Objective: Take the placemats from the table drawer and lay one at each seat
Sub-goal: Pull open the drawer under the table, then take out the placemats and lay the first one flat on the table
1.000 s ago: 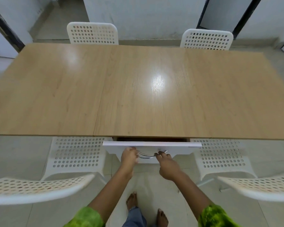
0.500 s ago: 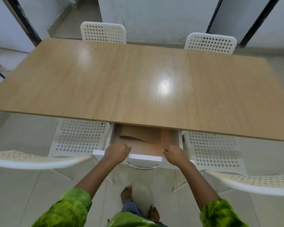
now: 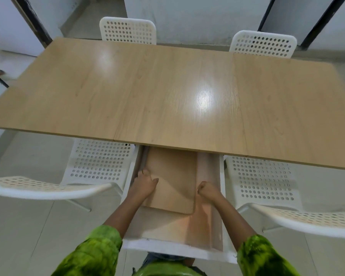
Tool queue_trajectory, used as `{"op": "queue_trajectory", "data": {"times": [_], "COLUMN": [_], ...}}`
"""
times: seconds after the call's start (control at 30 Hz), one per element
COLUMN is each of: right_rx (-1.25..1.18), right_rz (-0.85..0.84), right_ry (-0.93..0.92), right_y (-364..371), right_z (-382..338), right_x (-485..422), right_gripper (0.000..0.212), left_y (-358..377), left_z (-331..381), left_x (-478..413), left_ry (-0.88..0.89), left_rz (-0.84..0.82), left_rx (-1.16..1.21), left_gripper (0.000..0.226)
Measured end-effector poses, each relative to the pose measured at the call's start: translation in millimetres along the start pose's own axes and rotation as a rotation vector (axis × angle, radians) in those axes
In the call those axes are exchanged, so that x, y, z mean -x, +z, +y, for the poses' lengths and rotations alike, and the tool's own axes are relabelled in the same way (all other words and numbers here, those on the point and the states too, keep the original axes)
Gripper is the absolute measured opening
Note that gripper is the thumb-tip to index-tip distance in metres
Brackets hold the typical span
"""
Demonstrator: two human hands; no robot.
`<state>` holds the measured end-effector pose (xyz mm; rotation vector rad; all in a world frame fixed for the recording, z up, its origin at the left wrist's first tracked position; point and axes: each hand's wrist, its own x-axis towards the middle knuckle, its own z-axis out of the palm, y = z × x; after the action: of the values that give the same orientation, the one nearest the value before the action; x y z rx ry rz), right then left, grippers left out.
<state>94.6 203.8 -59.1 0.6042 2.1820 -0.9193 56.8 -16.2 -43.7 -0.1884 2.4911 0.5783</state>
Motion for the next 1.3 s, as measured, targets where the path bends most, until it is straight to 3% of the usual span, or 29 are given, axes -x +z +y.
{"op": "queue_trajectory", "data": {"times": [0.07,0.17,0.23,0.4,0.53,0.63,0.73,0.9,0.97,1.03,1.1,1.17,1.3], "right_rx": [-0.034,-0.147,-0.277,-0.354,-0.416,-0.462,-0.691,-1.050,-1.025,-0.951,-0.905,-0.812,-0.632], "right_rz": [0.000,-0.021,-0.005,-0.012,-0.021,-0.018,-0.088,-0.277,-0.215,-0.114,-0.032,0.047,0.187], "right_ry": [0.016,0.075,0.119,0.138,0.168,0.164,0.194,0.171,0.120,0.031,-0.071,-0.156,-0.296], "right_y": [3,10,11,13,16,11,5,-16,-24,-31,-37,-39,-35], "right_z": [-3,-4,-2,2,4,3,8,12,6,-1,-13,-26,-56], "right_x": [-3,-8,-9,-1,4,7,21,52,64,79,98,117,157], "right_gripper": [0.010,0.020,0.012,0.022,0.019,0.028,0.023,0.009,0.008,0.012,0.008,0.007,0.010], "left_y": [3,4,5,8,9,-7,-18,-15,-10,-13,-26,-41,-79], "left_z": [-3,-8,-8,-15,-33,-30,-29,-38,-38,-33,-22,-6,44], "left_x": [-7,-13,-14,-2,-2,8,24,54,62,71,81,90,131], "left_ry": [-0.100,-0.220,-0.268,-0.338,-0.328,-0.306,-0.306,-0.371,-0.352,-0.320,-0.239,-0.106,0.217], "left_rz": [-0.040,-0.063,-0.090,-0.203,-0.235,-0.273,-0.358,-0.479,-0.518,-0.550,-0.546,-0.428,-0.409], "left_rx": [0.133,0.390,0.541,0.912,1.009,1.090,1.165,1.195,1.209,1.154,0.921,0.629,0.548], "left_gripper": [0.068,0.075,0.082,0.088,0.100,0.071,0.050,0.060,0.058,0.069,0.085,0.083,0.074]}}
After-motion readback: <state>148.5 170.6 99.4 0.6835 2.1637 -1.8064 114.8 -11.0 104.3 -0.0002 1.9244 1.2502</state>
